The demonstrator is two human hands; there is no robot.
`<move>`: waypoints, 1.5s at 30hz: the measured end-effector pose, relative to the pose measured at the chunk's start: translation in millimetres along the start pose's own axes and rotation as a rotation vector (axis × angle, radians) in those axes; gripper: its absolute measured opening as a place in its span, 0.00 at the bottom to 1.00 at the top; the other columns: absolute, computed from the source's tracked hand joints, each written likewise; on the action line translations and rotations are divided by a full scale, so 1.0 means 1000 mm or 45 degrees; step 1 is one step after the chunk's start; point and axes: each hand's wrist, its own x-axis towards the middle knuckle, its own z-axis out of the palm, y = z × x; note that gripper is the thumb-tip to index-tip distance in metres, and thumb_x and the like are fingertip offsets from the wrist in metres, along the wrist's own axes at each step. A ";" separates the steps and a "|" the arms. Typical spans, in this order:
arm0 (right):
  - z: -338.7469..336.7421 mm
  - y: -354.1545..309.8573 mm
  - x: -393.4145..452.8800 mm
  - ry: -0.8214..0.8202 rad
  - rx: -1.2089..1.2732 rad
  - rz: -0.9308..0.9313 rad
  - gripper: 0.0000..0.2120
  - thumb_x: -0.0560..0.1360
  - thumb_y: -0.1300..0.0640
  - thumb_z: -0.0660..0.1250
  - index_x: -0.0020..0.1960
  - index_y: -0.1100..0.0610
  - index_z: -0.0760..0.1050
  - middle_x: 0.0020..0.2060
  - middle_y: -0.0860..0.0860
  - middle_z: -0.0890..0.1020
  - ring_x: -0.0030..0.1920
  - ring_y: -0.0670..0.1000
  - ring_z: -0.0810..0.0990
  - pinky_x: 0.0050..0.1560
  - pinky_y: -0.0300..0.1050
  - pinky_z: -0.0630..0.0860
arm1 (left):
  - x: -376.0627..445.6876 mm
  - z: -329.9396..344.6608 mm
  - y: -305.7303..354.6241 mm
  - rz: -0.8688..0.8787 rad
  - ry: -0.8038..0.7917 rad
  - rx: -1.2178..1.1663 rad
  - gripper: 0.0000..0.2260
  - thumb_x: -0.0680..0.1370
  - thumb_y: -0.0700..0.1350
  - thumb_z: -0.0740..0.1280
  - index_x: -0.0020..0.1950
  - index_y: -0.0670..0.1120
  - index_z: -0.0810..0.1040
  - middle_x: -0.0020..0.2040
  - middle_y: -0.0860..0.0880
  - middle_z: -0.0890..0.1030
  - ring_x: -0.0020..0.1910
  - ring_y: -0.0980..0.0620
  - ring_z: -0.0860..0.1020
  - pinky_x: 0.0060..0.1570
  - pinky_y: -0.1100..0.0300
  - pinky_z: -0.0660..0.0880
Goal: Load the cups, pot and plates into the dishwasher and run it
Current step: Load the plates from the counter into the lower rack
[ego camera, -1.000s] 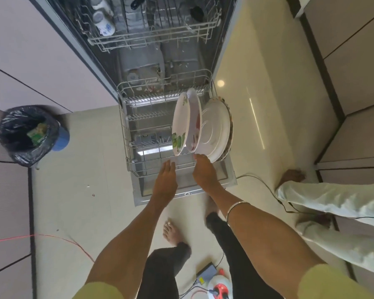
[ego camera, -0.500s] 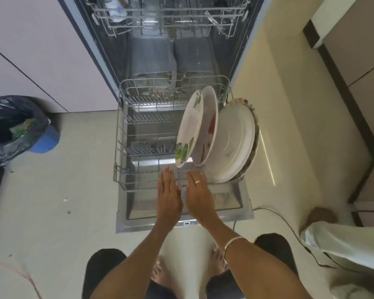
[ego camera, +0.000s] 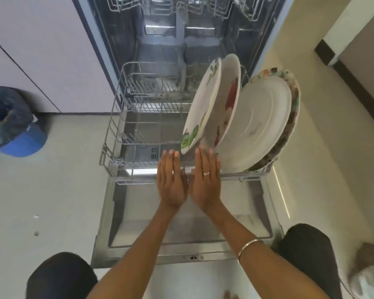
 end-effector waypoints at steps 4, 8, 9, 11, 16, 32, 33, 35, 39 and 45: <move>0.031 0.012 0.022 0.066 0.008 0.001 0.23 0.84 0.53 0.49 0.74 0.66 0.62 0.73 0.61 0.68 0.76 0.59 0.61 0.76 0.56 0.58 | 0.021 0.026 -0.025 0.099 0.083 0.029 0.21 0.84 0.43 0.55 0.75 0.37 0.63 0.74 0.38 0.67 0.74 0.39 0.67 0.72 0.42 0.66; 0.044 0.016 0.046 0.047 0.012 0.017 0.23 0.84 0.56 0.52 0.75 0.66 0.60 0.74 0.61 0.66 0.76 0.60 0.60 0.77 0.57 0.56 | 0.043 0.037 -0.034 0.101 0.085 0.027 0.22 0.81 0.38 0.62 0.74 0.35 0.65 0.72 0.36 0.70 0.73 0.38 0.68 0.71 0.42 0.67; 0.046 0.017 0.050 0.032 -0.006 0.017 0.24 0.83 0.56 0.55 0.76 0.66 0.60 0.75 0.61 0.65 0.77 0.60 0.59 0.77 0.57 0.56 | 0.048 0.039 -0.037 0.099 0.066 0.031 0.23 0.80 0.37 0.65 0.74 0.35 0.64 0.72 0.36 0.70 0.74 0.39 0.67 0.72 0.42 0.67; 0.050 0.019 0.059 0.001 -0.038 0.021 0.26 0.82 0.58 0.59 0.76 0.67 0.60 0.75 0.62 0.63 0.77 0.60 0.58 0.77 0.57 0.57 | 0.055 0.042 -0.043 0.107 0.015 0.046 0.24 0.80 0.36 0.66 0.74 0.35 0.64 0.73 0.35 0.69 0.74 0.38 0.66 0.72 0.42 0.66; 0.063 0.027 0.082 -0.056 -0.033 0.002 0.25 0.83 0.58 0.55 0.76 0.68 0.58 0.76 0.64 0.60 0.78 0.62 0.56 0.76 0.60 0.58 | 0.079 0.056 -0.055 0.114 -0.032 0.029 0.20 0.84 0.39 0.59 0.74 0.34 0.64 0.75 0.35 0.66 0.76 0.38 0.64 0.71 0.39 0.66; 0.106 0.047 0.156 -0.253 0.065 0.060 0.27 0.82 0.57 0.49 0.78 0.67 0.51 0.79 0.61 0.52 0.80 0.58 0.47 0.76 0.59 0.55 | 0.149 0.096 -0.083 0.024 -0.232 0.037 0.30 0.82 0.38 0.64 0.79 0.36 0.54 0.81 0.40 0.52 0.80 0.42 0.50 0.77 0.42 0.56; 0.108 0.048 0.159 -0.258 0.067 0.056 0.27 0.82 0.58 0.50 0.78 0.67 0.51 0.79 0.61 0.52 0.80 0.58 0.47 0.76 0.59 0.55 | 0.151 0.098 -0.086 0.027 -0.246 0.048 0.30 0.82 0.38 0.64 0.79 0.36 0.53 0.81 0.40 0.51 0.80 0.42 0.50 0.76 0.42 0.56; 0.111 0.052 0.163 -0.276 0.056 0.048 0.29 0.81 0.59 0.52 0.78 0.67 0.51 0.79 0.61 0.51 0.80 0.58 0.47 0.77 0.59 0.54 | 0.155 0.101 -0.091 0.054 -0.287 0.066 0.27 0.84 0.42 0.59 0.79 0.35 0.53 0.81 0.39 0.51 0.80 0.42 0.49 0.77 0.42 0.55; 0.124 0.058 0.181 -0.362 0.014 0.077 0.31 0.80 0.58 0.52 0.79 0.66 0.48 0.79 0.60 0.49 0.80 0.58 0.45 0.77 0.58 0.51 | 0.170 0.111 -0.098 0.030 -0.361 0.128 0.26 0.85 0.46 0.53 0.80 0.36 0.50 0.81 0.39 0.47 0.80 0.42 0.46 0.78 0.44 0.52; 0.137 0.063 0.203 -0.428 -0.026 0.090 0.34 0.76 0.54 0.44 0.80 0.64 0.45 0.79 0.59 0.48 0.80 0.57 0.45 0.78 0.58 0.50 | 0.190 0.123 -0.104 -0.029 -0.396 0.221 0.32 0.82 0.39 0.62 0.80 0.36 0.48 0.81 0.40 0.45 0.81 0.45 0.43 0.79 0.49 0.49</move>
